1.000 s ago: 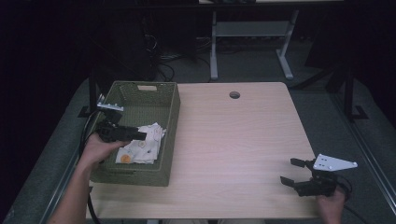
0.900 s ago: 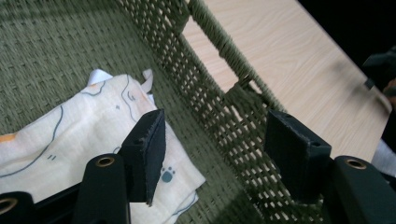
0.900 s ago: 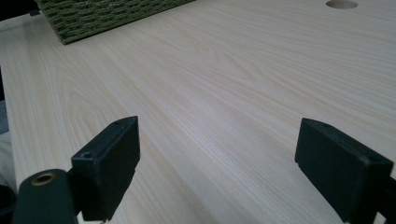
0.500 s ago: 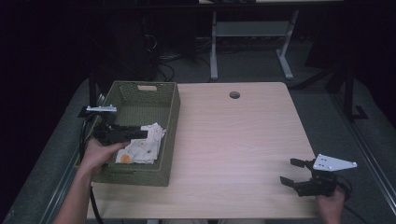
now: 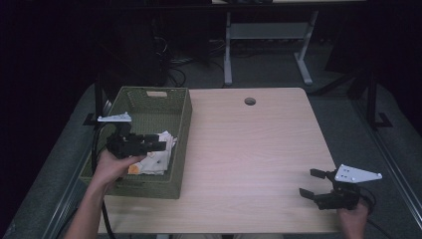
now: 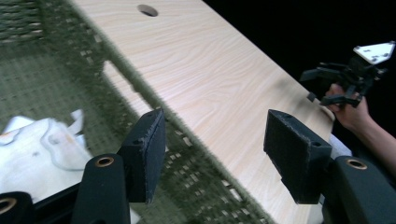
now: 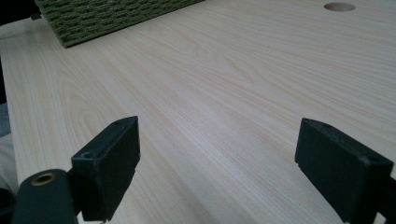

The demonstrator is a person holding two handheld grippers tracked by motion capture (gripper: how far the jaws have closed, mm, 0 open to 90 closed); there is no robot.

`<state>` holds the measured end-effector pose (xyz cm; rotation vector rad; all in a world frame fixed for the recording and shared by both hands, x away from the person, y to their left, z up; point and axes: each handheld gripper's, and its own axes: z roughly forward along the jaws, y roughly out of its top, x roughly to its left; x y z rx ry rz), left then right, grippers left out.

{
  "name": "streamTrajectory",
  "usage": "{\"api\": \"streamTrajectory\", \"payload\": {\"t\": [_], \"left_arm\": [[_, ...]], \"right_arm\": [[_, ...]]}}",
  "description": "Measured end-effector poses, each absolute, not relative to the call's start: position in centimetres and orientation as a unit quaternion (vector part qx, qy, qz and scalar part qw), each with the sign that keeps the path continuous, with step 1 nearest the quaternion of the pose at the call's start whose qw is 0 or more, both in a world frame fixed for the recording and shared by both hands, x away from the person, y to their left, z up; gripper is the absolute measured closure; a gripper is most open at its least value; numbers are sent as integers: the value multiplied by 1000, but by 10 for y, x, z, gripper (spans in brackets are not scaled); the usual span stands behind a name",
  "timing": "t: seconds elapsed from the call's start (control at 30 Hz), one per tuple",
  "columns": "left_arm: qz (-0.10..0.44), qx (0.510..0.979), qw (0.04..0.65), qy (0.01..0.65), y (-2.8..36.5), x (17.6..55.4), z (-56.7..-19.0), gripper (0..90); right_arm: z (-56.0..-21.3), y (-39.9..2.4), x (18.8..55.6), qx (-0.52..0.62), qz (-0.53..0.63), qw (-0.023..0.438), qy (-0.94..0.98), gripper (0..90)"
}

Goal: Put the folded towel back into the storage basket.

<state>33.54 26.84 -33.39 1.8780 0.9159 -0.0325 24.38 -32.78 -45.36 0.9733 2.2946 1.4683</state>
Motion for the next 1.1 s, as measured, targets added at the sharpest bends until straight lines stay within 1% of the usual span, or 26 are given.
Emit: {"api": "streamTrajectory", "payload": {"t": [0.53,0.67,1.1], "left_arm": [[-3,799,502,331,228,329,-324,384],[2,807,498,316,212,330,-321,381],[-9,819,494,290,163,336,-325,377]], "right_arm": [[-454,-328,245,334,500,124,789,135],[-454,-329,245,336,501,126,788,135],[-454,-329,245,339,504,128,784,135]]}}
